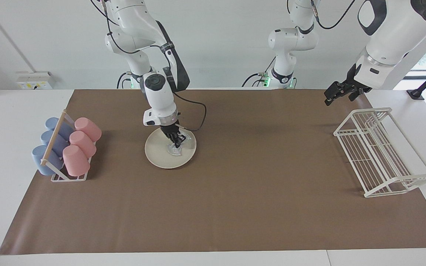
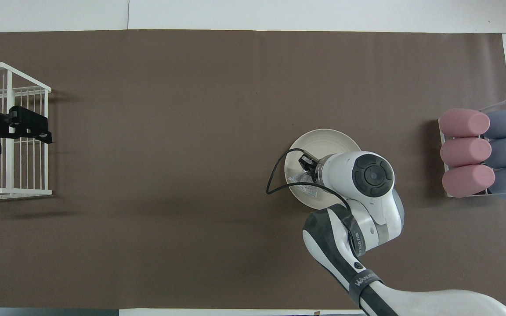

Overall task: Wipe plate with sponge
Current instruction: 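Rub the scrubber around the plate surface with the right gripper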

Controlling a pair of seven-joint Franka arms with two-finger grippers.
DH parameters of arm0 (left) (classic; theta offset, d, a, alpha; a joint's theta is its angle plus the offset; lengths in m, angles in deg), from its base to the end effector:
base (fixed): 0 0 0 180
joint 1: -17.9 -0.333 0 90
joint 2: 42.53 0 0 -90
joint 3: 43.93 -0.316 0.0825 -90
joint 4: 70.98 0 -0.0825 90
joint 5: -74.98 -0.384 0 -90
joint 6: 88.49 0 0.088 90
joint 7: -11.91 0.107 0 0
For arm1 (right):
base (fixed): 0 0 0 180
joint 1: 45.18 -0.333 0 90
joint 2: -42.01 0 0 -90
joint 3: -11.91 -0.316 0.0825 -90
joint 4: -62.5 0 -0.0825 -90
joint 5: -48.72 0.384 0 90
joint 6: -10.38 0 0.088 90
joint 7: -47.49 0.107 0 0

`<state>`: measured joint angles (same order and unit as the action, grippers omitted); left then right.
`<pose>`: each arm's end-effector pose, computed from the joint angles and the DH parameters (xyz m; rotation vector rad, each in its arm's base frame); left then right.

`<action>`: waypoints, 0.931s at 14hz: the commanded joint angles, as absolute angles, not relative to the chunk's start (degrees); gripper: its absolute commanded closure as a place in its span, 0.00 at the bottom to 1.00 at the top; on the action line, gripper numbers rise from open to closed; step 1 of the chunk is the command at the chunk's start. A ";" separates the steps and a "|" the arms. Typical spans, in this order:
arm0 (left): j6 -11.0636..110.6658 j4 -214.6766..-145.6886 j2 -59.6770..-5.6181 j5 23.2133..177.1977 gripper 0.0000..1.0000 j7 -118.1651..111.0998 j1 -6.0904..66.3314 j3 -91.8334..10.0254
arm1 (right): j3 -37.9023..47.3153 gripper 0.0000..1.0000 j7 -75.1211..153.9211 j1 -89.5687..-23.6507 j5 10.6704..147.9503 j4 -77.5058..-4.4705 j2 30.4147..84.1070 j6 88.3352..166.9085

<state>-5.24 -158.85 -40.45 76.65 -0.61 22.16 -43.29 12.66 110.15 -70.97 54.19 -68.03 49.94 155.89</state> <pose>0.5505 -0.0505 0.6121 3.1178 0.2049 -0.1878 0.4917 0.2284 0.3065 -2.8148 1.0784 -0.0743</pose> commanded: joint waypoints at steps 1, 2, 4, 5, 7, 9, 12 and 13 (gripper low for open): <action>-5.44 -159.67 -41.48 76.39 0.00 -1.27 22.03 -43.14 | 12.61 1.00 110.95 -70.59 54.17 -68.37 50.27 156.62; -5.52 -159.67 -41.48 76.39 0.00 -1.36 22.03 -43.14 | 12.61 1.00 109.81 -70.15 54.08 -68.37 50.27 156.63; -5.53 -159.67 -41.48 76.39 0.00 -1.36 22.03 -43.14 | 12.70 1.00 104.29 -68.14 54.17 -68.37 50.36 156.89; -5.53 -159.67 -41.48 76.39 0.00 -1.36 22.03 -43.14 | 12.70 1.00 100.78 -66.12 54.17 -68.37 50.53 156.89; -5.44 -159.67 -41.48 76.39 0.00 -1.27 22.03 -43.14 | 12.70 1.00 94.80 -63.04 54.17 -68.28 50.71 156.98; -5.44 -159.67 -41.48 76.39 0.00 -1.36 22.03 -43.14 | 12.61 1.00 94.86 -62.76 54.17 -68.19 50.71 156.89; -5.53 -159.67 -41.48 76.39 0.00 -1.36 22.03 -43.14 | 12.61 1.00 98.02 -63.47 54.17 -66.27 50.62 155.67; -5.53 -159.67 -41.48 76.39 0.00 -1.36 22.03 -43.14 | 12.52 1.00 98.89 -63.47 54.17 -64.87 50.45 153.74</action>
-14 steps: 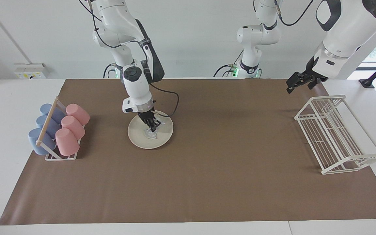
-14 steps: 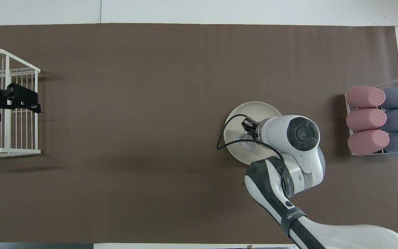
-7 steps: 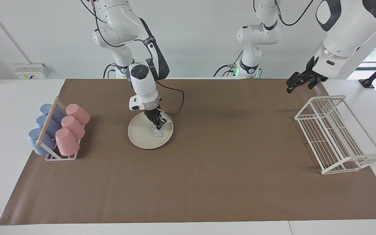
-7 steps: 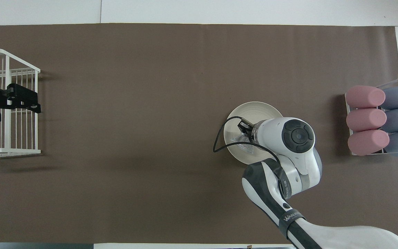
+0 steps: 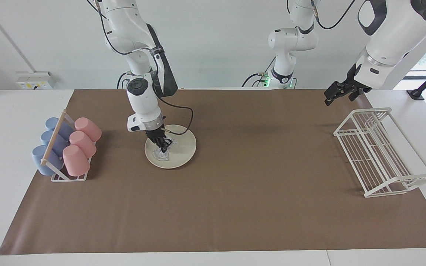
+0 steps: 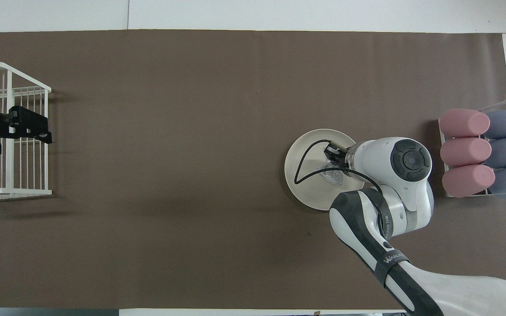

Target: Wipe plate with sponge

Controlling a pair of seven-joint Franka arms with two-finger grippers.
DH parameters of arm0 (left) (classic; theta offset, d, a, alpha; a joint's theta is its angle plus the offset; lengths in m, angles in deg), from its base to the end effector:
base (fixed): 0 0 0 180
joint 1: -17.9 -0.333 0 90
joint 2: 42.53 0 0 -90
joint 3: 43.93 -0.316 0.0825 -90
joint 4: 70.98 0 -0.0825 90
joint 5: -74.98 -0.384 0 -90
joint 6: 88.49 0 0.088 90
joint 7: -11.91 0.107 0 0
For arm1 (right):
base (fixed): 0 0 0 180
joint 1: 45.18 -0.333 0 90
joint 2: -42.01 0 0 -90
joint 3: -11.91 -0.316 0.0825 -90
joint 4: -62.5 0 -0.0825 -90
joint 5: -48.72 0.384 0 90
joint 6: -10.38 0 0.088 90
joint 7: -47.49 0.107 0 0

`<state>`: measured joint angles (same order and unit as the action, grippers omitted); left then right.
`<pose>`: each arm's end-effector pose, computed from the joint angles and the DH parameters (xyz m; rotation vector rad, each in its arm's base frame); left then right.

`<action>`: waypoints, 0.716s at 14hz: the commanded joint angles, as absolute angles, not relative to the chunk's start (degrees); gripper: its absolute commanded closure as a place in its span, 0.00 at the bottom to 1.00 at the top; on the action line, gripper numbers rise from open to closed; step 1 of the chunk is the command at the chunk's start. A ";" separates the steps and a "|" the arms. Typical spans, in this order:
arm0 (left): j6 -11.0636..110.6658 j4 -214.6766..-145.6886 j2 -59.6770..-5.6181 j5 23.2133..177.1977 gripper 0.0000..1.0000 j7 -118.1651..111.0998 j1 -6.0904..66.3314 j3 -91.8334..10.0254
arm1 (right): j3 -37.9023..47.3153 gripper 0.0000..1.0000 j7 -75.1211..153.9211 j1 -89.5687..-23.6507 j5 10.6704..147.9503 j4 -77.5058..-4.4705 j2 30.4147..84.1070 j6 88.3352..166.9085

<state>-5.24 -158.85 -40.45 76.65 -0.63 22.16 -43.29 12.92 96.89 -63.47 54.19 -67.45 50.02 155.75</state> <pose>0.5505 -0.0505 0.6121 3.1178 0.2054 -0.1878 0.5209 0.1609 0.3097 -2.8697 0.9436 -0.1162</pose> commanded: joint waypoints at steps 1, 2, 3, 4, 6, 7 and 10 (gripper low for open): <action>-5.53 -159.67 -41.48 76.39 0.00 -1.27 22.03 -43.14 | 12.26 1.00 101.08 -63.55 54.26 -63.03 50.27 150.85; -5.44 -159.67 -41.48 76.39 0.00 -1.36 22.03 -43.14 | 11.74 1.00 105.28 -63.73 54.52 -61.09 49.92 147.87; -5.52 -159.67 -41.48 76.39 0.00 -1.36 22.03 -43.14 | 10.95 1.00 110.19 -65.12 54.61 -58.99 49.66 144.97; -6.57 -159.75 -41.65 76.39 0.00 -1.36 22.03 -43.14 | 10.85 1.00 115.81 -66.62 54.70 -56.01 49.65 141.28; -7.90 -160.11 -41.83 76.39 0.00 -1.19 21.95 -43.14 | 10.85 1.00 125.75 -69.34 54.70 -49.15 49.57 133.11; -7.90 -160.19 -41.92 76.39 0.00 -1.62 22.56 -43.14 | 10.85 1.00 129.63 -70.05 54.70 -45.81 49.48 129.07; -7.81 -161.42 -42.53 76.47 0.00 -1.63 22.13 -42.88 | 10.76 1.00 138.34 -72.16 54.52 -38.51 49.48 122.45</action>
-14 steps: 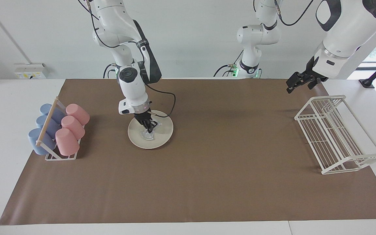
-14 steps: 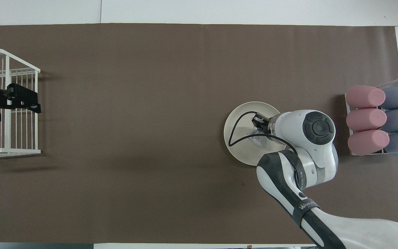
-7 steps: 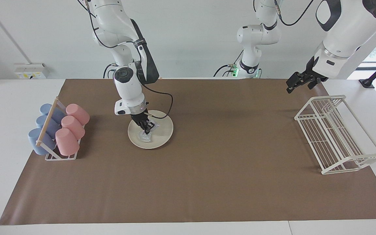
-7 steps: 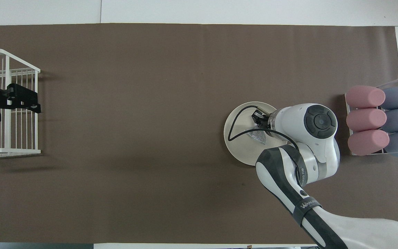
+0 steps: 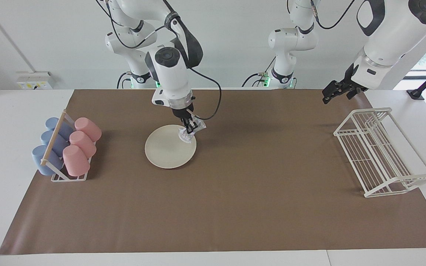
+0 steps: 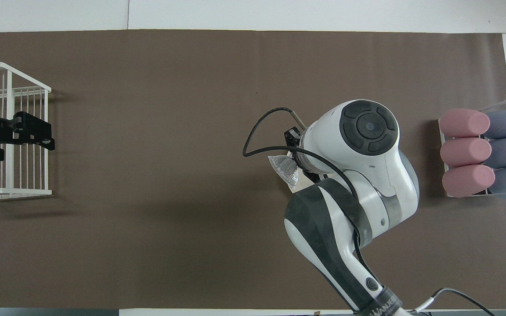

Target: Wipe plate with sponge

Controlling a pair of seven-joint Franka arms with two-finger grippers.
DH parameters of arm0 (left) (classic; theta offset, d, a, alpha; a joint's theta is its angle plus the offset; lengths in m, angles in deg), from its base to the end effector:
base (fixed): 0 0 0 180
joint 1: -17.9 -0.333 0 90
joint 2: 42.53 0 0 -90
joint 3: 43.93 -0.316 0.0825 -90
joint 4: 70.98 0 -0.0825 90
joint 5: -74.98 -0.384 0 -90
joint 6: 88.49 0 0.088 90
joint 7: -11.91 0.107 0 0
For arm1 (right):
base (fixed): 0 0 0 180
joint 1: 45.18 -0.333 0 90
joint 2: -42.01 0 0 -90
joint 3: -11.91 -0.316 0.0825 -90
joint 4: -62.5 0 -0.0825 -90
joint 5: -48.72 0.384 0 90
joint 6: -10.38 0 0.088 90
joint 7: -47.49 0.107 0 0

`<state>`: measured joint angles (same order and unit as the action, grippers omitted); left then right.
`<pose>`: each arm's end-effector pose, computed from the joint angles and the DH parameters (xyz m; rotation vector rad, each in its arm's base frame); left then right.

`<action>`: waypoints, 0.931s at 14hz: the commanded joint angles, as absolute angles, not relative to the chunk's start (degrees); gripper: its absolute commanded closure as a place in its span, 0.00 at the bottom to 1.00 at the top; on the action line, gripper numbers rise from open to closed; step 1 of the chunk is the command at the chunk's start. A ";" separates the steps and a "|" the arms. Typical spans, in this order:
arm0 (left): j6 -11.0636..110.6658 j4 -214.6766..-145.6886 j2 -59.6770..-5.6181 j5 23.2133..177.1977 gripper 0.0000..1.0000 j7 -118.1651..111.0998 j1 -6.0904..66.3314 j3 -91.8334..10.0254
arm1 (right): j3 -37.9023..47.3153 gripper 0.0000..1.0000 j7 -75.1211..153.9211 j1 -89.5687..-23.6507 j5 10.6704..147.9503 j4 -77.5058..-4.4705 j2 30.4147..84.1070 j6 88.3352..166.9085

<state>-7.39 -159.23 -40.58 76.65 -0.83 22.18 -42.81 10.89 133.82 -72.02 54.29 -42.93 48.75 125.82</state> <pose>0.5447 -0.0548 0.6077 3.1208 0.1966 -0.2531 0.5278 0.2850 0.4671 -2.6260 1.5385 0.0692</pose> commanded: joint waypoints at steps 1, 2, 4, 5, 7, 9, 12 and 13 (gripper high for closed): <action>-7.64 -162.29 -42.71 77.78 0.00 -1.36 21.95 -42.96 | 10.76 1.00 139.84 -72.69 54.52 -37.18 49.13 120.96; -7.64 -163.17 -43.23 83.71 0.00 -1.10 20.38 -43.40 | 10.85 1.00 140.47 -73.30 54.52 -36.30 48.69 120.16; -6.50 -167.20 -44.98 95.40 0.00 -0.57 16.16 -43.32 | 10.77 1.00 141.26 -73.57 54.52 -35.59 46.68 117.35; -5.01 -170.62 -46.65 101.20 0.00 0.13 15.01 -43.32 | 10.68 1.00 141.79 -73.83 54.52 -35.41 46.06 116.90; 0.42 -179.05 -50.68 109.48 0.00 1.18 15.18 -43.32 | 10.68 1.00 147.30 -76.28 54.08 -32.70 46.57 116.37; 6.40 -187.40 -54.64 118.35 0.00 4.51 15.53 -43.23 | 10.68 1.00 150.92 -77.70 54.17 -32.16 46.66 116.89; 11.16 -193.93 -55.71 130.58 0.00 9.96 18.16 -43.14 | 10.68 1.00 156.19 -78.84 53.82 -32.16 47.54 117.25; 11.52 -195.34 -55.72 134.79 0.00 12.06 18.86 -43.14 | 10.59 1.00 157.16 -79.54 52.51 -32.16 48.33 117.34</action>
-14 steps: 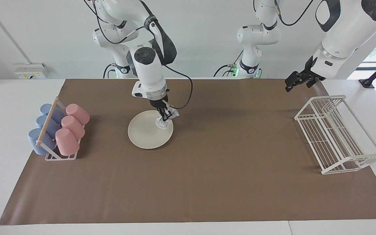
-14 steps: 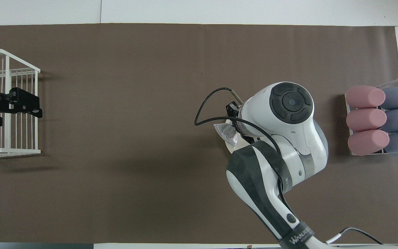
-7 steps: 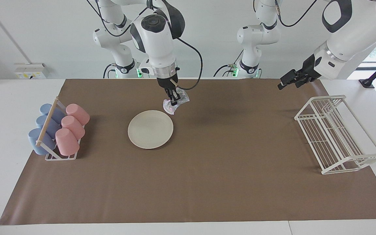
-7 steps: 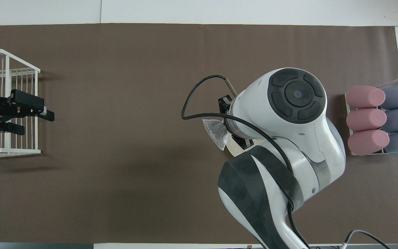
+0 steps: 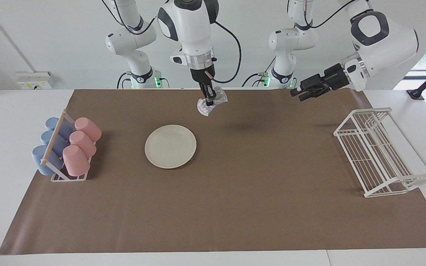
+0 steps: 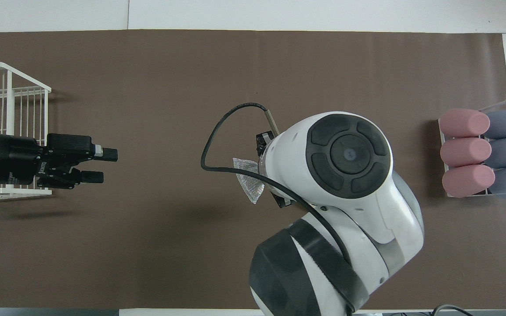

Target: Wipe plate with sponge

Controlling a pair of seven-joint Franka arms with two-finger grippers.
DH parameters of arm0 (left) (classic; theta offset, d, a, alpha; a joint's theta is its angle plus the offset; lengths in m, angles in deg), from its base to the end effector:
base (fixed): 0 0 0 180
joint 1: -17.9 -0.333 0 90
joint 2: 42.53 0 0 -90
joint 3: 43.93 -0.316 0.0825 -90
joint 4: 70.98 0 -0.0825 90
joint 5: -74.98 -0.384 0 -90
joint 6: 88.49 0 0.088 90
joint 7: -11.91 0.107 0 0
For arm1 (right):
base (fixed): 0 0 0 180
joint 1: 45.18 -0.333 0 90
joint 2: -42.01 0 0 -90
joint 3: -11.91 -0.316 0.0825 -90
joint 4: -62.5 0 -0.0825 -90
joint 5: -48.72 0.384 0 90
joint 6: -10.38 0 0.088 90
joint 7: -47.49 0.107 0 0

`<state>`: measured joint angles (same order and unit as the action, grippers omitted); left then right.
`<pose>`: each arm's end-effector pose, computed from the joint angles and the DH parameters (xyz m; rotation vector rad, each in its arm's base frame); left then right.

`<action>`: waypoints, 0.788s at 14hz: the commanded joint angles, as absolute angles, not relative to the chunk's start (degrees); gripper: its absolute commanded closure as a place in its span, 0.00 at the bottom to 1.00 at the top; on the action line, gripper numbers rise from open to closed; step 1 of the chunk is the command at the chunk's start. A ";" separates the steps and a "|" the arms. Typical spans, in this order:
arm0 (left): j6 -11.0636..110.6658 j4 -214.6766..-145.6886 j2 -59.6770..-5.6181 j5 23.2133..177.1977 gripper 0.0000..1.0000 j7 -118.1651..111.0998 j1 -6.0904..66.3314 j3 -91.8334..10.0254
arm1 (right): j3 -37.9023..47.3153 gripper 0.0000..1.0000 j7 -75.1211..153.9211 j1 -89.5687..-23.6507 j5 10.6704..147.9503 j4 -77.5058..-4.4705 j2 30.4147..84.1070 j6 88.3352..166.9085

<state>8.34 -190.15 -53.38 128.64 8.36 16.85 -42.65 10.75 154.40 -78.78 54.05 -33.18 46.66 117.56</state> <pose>0.4889 -0.0797 0.5308 2.2040 0.3095 -0.2575 0.4896 0.3479 0.5582 -2.4030 1.7921 0.0717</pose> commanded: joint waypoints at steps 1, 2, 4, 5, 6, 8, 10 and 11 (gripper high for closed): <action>11.53 -197.00 -55.54 139.45 0.00 14.70 19.31 -43.14 | 10.59 1.00 158.57 -80.77 50.15 -32.16 49.21 117.69; 11.79 -199.28 -55.63 143.84 0.00 18.29 20.18 -43.14 | 10.68 1.00 161.19 -82.00 48.13 -32.07 49.74 119.08; 16.59 -201.32 -55.71 148.43 0.00 21.04 23.94 -42.79 | 10.68 1.00 162.62 -82.10 47.67 -32.16 49.92 119.62; 20.10 -201.94 -55.72 151.15 0.00 22.97 27.19 -42.79 | 10.68 1.00 162.62 -82.10 47.67 -32.33 49.92 119.62; 23.44 -203.86 -55.80 153.79 0.00 25.33 30.09 -42.79 | 10.68 1.00 162.62 -82.19 47.49 -32.42 49.92 119.62; 25.05 -205.72 -55.37 158.72 0.00 31.05 32.83 -42.79 | 10.68 1.00 162.62 -82.10 47.49 -32.42 49.92 119.62; 29.69 -205.90 -55.28 159.87 0.00 31.25 37.22 -42.70 | 10.68 1.00 162.62 -82.01 47.49 -32.42 49.92 119.71; 30.94 -206.07 -55.28 161.71 0.00 31.33 38.98 -42.70 | 10.68 1.00 162.54 -82.01 47.49 -32.42 49.92 119.71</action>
<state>27.35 -204.48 -53.82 158.82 29.92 35.36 -41.98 10.95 161.62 -82.34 48.72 -33.09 49.65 119.52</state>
